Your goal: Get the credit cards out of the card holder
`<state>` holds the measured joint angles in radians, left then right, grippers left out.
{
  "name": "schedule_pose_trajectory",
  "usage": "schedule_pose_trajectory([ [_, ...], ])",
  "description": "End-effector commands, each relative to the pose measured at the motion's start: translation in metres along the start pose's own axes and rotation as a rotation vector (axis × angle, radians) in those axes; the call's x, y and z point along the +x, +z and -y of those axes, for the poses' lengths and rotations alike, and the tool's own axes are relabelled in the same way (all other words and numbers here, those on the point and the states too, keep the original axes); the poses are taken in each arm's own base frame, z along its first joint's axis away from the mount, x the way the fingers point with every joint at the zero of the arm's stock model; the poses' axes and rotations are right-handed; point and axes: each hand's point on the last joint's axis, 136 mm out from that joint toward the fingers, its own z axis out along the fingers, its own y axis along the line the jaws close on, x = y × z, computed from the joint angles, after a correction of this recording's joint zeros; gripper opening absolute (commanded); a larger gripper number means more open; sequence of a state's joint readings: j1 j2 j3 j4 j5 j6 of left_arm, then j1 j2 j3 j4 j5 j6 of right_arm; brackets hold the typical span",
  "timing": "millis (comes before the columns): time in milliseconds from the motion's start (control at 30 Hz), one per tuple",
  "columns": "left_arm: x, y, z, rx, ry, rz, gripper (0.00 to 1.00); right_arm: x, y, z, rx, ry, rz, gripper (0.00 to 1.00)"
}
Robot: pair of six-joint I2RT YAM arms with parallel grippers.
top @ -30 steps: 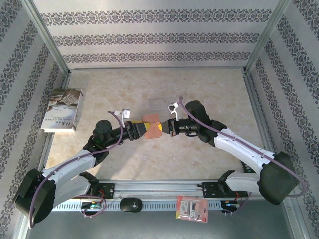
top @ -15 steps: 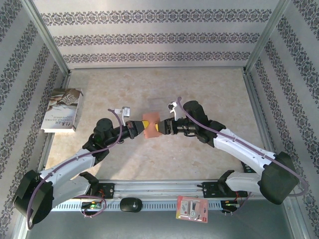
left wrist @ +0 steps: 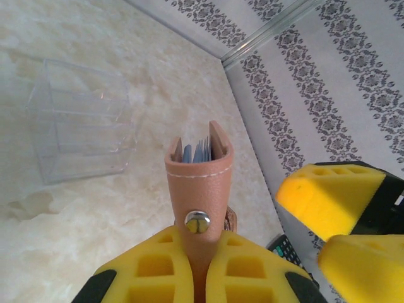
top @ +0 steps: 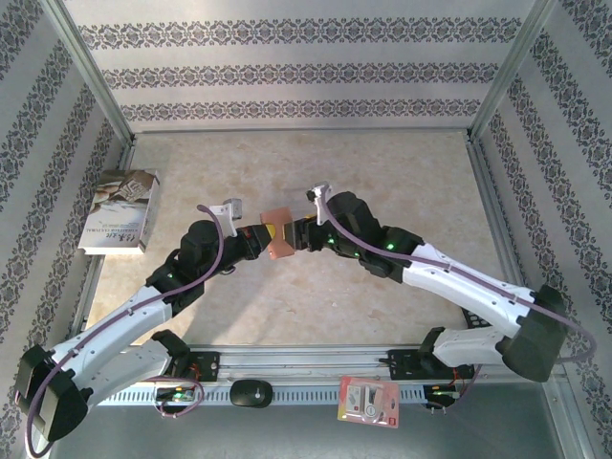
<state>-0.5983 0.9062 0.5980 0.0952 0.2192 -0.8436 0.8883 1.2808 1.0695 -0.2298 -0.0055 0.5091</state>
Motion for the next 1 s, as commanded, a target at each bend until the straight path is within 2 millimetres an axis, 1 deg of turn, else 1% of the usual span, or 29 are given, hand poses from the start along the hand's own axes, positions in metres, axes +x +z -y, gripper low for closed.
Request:
schedule_pose_trajectory([
  [0,-0.009,-0.003,0.008,-0.006,-0.010,0.025,0.00,-0.002,0.006,0.003,0.047,-0.025,-0.018,0.59],
  [67,-0.008,-0.003,0.009,-0.005,-0.010,0.026,0.00,0.001,0.010,-0.002,0.035,-0.029,-0.044,0.59],
  [333,-0.011,-0.003,0.016,0.023,-0.010,0.027,0.00,0.013,0.021,-0.006,0.030,-0.044,-0.103,0.59],
  [567,-0.013,-0.006,0.021,0.040,-0.009,0.033,0.00,0.021,0.031,-0.001,0.065,-0.052,-0.146,0.54],
  [733,-0.012,-0.008,0.023,0.046,-0.007,0.032,0.00,0.026,0.034,0.011,0.123,-0.063,-0.162,0.42],
  [967,-0.010,-0.007,0.021,0.045,-0.014,0.023,0.00,0.024,0.031,0.017,0.159,-0.081,-0.148,0.17],
])
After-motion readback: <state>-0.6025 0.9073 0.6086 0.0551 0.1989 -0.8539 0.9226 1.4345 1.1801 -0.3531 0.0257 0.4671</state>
